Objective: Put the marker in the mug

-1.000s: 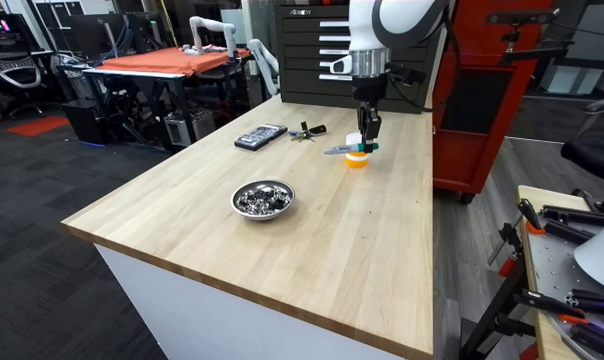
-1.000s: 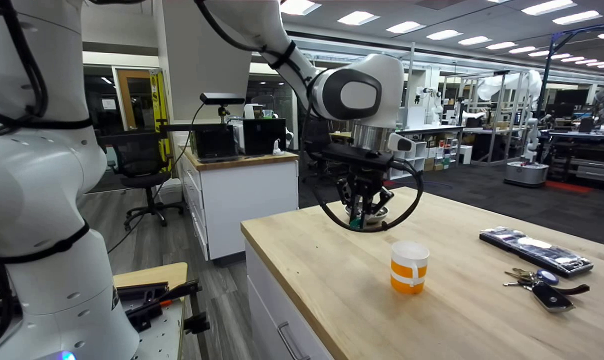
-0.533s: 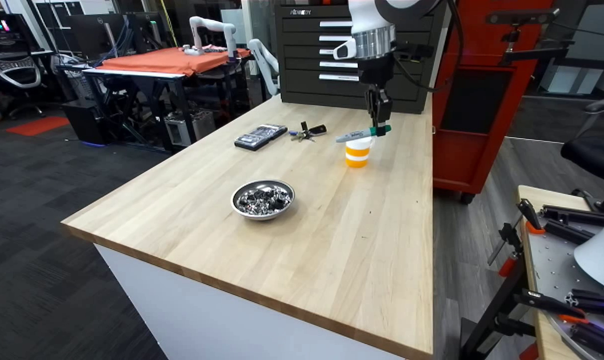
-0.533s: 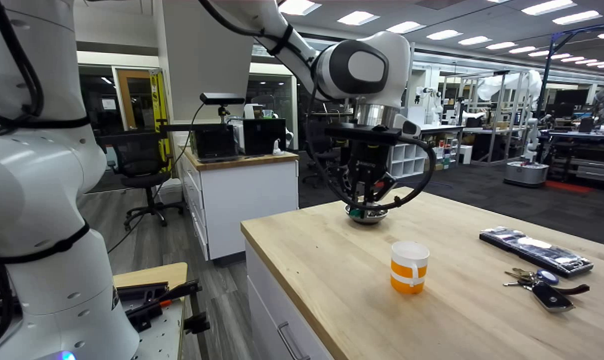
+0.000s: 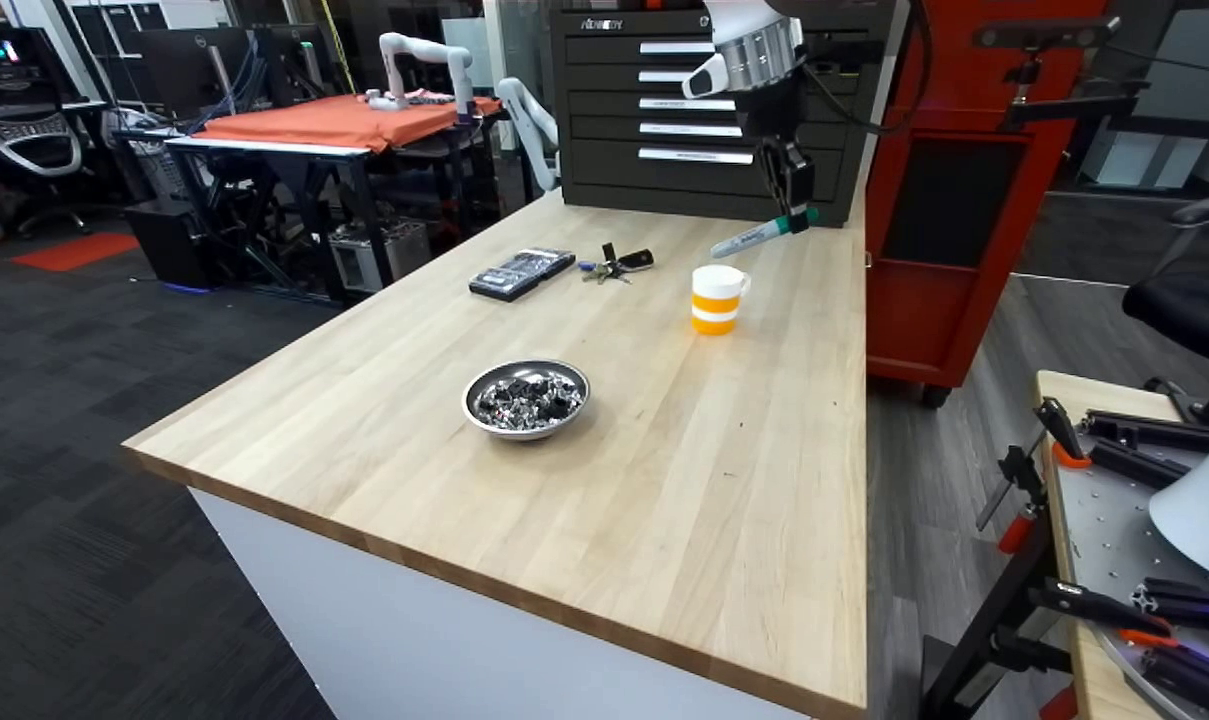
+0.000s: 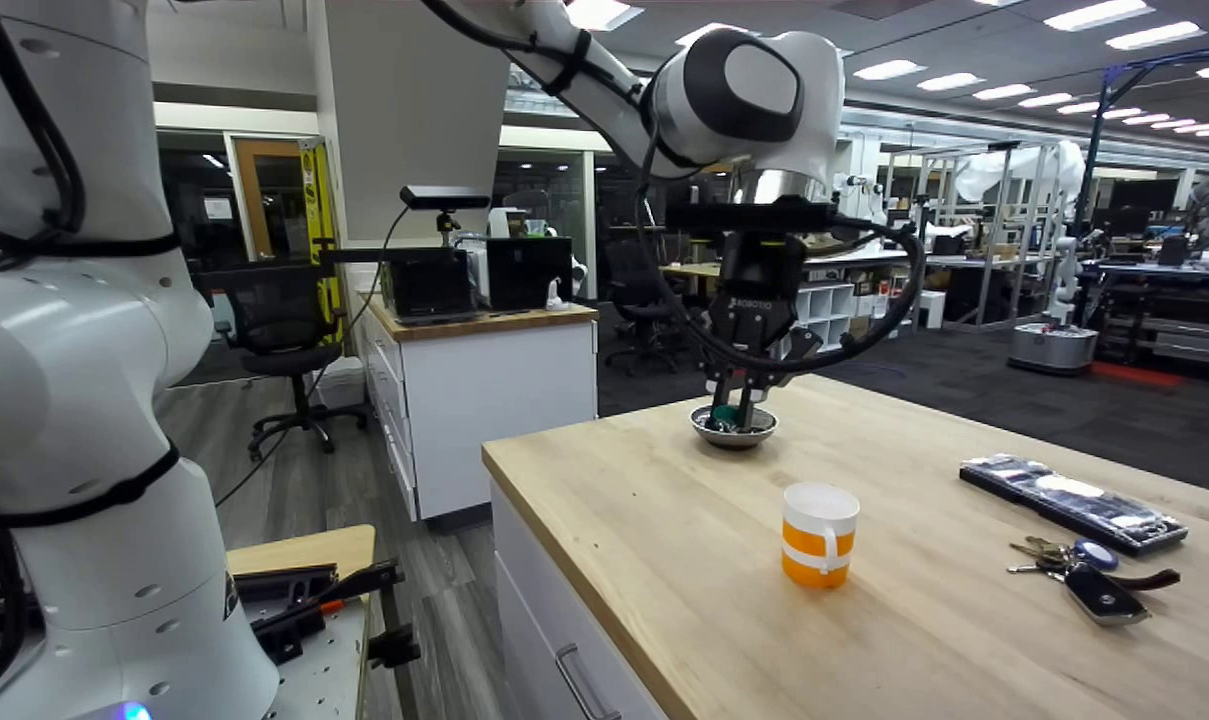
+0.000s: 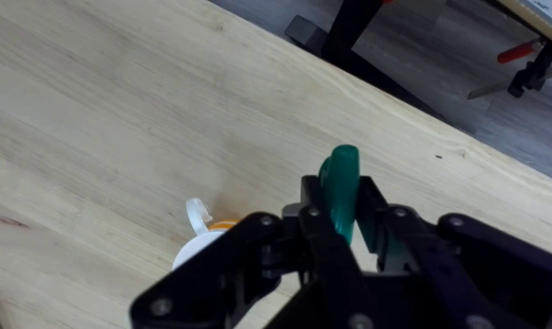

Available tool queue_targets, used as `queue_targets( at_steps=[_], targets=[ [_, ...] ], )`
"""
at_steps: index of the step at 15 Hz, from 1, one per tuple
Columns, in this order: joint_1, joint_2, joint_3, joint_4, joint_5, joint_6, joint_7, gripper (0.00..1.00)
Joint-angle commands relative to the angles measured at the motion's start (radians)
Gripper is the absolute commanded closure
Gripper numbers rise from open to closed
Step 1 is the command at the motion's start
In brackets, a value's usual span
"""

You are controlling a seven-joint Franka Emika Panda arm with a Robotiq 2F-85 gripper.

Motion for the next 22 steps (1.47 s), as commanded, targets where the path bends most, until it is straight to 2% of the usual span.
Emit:
queue_targets(
  at_steps=[1, 12, 22],
  targets=[
    [0.013, 0.016, -0.019, 0.048, -0.074, -0.081, 0.003, 0.94],
    [0.005, 0.125, -0.034, 0.114, -0.173, -0.101, -0.022, 0.94],
    [0.015, 0.239, -0.032, 0.242, -0.262, -0.150, -0.091, 0.94]
  ],
)
